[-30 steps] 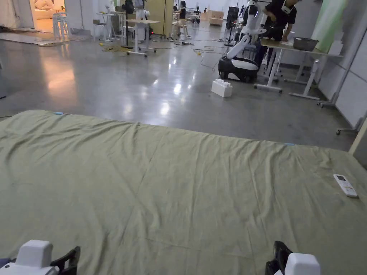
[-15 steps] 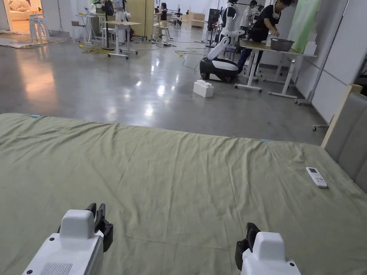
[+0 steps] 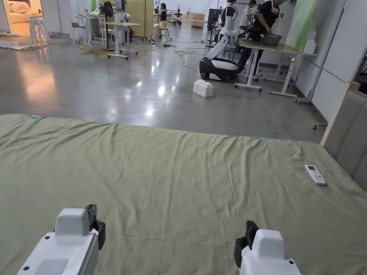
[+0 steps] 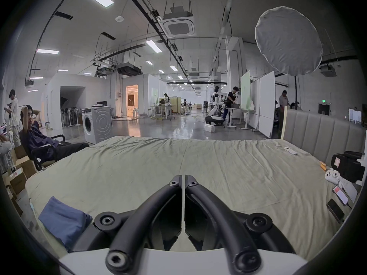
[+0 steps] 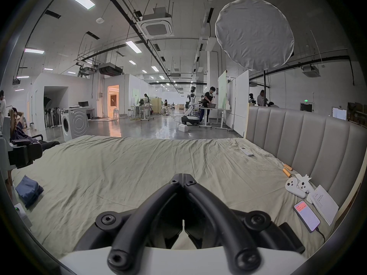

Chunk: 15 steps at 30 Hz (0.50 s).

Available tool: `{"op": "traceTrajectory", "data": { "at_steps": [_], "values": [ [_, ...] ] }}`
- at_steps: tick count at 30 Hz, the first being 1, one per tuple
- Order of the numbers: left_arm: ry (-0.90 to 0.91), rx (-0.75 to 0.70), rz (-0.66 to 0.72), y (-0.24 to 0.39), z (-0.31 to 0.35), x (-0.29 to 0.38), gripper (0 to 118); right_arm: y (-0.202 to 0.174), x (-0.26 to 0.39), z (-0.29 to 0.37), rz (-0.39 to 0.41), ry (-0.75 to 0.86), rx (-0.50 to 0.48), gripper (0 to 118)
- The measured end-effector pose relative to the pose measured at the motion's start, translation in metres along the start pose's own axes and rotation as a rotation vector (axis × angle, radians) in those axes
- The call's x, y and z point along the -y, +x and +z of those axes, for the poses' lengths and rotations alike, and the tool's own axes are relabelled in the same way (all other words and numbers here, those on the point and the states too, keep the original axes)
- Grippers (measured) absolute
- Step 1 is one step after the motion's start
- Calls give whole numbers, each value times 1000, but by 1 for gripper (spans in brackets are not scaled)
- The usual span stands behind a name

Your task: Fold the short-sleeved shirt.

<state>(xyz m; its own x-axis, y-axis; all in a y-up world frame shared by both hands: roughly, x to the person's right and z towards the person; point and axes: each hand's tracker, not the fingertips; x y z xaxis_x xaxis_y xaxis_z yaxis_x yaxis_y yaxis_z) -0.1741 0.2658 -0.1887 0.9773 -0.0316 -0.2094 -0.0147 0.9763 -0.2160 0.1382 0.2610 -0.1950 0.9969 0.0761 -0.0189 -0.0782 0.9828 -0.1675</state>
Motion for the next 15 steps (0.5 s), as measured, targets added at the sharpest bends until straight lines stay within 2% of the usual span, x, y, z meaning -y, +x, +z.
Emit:
{"op": "traceTrajectory", "data": {
  "at_steps": [15],
  "values": [
    [-6, 26, 2, 1, 1, 1, 2, -4, 1, -1, -4, -14, -12, 0]
  ]
}}
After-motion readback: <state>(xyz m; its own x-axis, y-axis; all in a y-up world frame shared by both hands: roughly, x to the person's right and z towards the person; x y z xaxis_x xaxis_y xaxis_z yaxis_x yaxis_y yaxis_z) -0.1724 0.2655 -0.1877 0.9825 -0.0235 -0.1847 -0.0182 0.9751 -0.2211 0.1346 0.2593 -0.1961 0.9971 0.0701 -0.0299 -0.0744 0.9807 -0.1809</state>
